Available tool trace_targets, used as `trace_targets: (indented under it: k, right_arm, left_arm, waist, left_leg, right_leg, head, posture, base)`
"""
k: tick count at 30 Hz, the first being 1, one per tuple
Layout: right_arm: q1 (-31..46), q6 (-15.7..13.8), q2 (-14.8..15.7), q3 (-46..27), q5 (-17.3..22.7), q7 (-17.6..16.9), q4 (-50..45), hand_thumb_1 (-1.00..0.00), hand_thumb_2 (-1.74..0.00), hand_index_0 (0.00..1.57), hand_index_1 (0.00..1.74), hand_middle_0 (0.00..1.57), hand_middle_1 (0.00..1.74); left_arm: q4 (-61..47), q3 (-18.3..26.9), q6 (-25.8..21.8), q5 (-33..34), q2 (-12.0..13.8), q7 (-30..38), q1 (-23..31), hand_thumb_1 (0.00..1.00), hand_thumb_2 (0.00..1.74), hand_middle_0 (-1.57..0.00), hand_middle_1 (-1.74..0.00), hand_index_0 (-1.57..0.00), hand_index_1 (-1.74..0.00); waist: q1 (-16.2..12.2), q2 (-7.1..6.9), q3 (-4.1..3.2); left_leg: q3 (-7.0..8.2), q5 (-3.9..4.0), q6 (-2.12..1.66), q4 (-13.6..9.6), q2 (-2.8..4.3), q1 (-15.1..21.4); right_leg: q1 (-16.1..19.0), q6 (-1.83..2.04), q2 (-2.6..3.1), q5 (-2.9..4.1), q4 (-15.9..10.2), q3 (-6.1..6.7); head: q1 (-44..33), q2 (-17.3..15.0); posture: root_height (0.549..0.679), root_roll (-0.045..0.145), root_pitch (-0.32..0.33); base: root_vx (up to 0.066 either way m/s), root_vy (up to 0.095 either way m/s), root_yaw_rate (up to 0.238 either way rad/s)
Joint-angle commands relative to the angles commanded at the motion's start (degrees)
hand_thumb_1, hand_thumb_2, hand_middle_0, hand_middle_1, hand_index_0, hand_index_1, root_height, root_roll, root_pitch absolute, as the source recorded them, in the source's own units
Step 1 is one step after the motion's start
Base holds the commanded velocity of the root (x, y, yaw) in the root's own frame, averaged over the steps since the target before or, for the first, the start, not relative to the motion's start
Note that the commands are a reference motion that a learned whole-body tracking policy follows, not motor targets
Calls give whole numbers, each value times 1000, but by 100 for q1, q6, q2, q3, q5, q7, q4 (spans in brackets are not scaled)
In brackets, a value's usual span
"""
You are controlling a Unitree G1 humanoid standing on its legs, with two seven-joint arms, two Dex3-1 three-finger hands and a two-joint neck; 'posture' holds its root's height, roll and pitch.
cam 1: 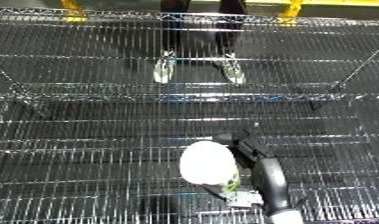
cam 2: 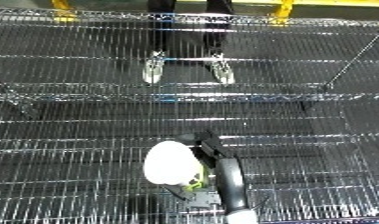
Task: Pick up the object and place it into the box
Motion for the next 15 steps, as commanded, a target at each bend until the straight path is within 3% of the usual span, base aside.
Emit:
trace_targets:
  k: [10, 15]
  right_arm:
    - [1370, -110, 250, -684, 254, -88, -1487, -850, -1479, 1334, 1479, 1334, 1479]
    - [1937, -227, 364, -988, 289, -143, -1870, -850, -1479, 1334, 1479, 1334, 1479]
  left_arm:
    - [194, 361, 32, 85, -45, -27, 101, 1000, 1740, -1570, -1740, -1570, -1740]
    - [228, 520, 79, 116, -68, -30, 109, 1000, 1740, -1570, -1740, -1570, -1740]
  waist:
    - [-405, -265, 0]
    - [-629, -346, 0]
  left_leg:
    - [33, 37, -51, -346, 182, 740]
    - [114, 62, -82, -541, 284, 1129]
  right_leg:
    - [679, 14, 91, 46, -389, 105]
    - [1019, 46, 137, 93, -614, 175]
  head:
    - [-50, -220]
    - [-10, -460]
  posture:
    - [644, 43, 142]
    - [649, 44, 112]
  base:
    - [-61, -23, -124]
    - [-50, -13, -176]
